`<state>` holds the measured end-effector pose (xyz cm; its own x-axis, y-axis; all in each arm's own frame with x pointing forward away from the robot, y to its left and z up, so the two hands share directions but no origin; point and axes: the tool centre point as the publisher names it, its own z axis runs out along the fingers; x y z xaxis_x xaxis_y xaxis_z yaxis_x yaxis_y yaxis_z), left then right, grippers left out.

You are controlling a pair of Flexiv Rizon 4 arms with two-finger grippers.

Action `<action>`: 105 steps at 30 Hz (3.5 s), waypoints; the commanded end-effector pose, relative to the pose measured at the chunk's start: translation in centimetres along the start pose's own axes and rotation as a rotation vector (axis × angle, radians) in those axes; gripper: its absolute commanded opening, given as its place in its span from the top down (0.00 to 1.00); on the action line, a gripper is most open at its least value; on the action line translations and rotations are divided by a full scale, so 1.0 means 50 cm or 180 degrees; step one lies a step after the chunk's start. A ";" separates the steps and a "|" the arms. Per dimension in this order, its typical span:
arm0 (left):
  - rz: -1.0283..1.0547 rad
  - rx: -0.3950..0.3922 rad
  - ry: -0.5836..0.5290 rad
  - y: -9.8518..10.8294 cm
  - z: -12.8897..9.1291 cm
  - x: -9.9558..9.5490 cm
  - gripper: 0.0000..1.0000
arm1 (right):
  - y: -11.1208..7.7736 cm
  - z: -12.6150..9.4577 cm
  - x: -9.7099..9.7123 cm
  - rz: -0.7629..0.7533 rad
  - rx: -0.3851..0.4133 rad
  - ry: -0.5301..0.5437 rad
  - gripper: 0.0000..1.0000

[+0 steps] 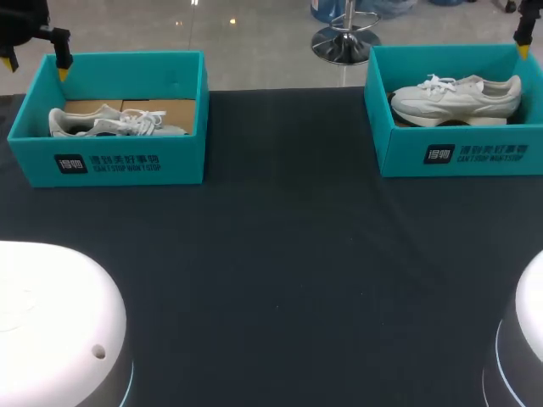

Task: Take the shoe out of the shoebox, open the shoe tongue, remove and reinsert the insole, then place the shoe into the shoebox

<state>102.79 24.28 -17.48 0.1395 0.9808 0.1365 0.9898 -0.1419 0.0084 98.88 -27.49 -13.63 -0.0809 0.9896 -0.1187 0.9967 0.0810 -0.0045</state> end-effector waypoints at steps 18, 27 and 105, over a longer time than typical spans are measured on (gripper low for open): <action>0.0002 -0.0009 0.0004 -0.003 0.000 0.000 0.00 | 0.188 0.095 -0.033 0.0537 0.0142 -0.0104 0.00; 0.0002 -0.0009 0.0004 -0.003 0.000 0.000 0.00 | 0.231 0.158 -0.021 0.0725 0.0222 -0.0010 0.00; 0.0002 -0.0009 0.0004 -0.003 0.000 0.000 0.00 | 0.340 0.436 -0.063 0.0747 0.0320 0.0264 0.00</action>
<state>102.79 24.28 -17.48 0.1394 0.9808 0.1365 0.9898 -0.1419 0.0084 115.18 -31.59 -34.34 0.1577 0.9863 -0.0487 0.9864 -0.1596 -0.0380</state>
